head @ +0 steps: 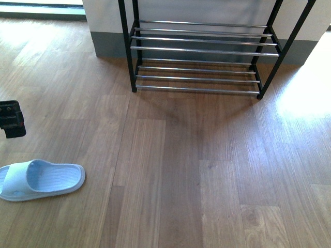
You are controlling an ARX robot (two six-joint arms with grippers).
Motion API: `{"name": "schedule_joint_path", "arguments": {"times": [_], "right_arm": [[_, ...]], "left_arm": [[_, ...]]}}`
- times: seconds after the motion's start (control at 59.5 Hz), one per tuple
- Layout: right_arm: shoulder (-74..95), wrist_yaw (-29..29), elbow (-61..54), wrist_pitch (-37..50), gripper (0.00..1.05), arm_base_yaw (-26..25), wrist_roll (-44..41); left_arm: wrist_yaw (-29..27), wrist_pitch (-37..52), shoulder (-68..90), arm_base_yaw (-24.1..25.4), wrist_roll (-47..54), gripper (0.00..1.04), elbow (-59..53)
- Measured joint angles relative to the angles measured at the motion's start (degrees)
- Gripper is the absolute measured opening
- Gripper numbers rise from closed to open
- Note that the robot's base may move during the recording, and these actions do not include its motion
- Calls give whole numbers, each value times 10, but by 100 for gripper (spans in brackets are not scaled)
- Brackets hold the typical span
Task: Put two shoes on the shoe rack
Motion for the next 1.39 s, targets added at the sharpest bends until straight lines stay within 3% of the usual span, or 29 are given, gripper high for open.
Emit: {"name": "schedule_joint_path", "arguments": {"times": [0.336,0.487,0.571,0.957,1.31,1.394], "right_arm": [[0,0,0,0,1,0,0],[0,0,0,0,1,0,0],[0,0,0,0,1,0,0],[0,0,0,0,1,0,0],[0,0,0,0,1,0,0],[0,1,0,0,1,0,0]], "left_arm": [[16,63,6,9,-11,94,-29],[64,190,29,9,-2,74,-58],[75,239,30,9,-2,57,-73],[74,245,30,9,-5,1,-73],[73,245,29,9,-3,1,-74],[52,212,-147,-37,2,4,-206]]}}
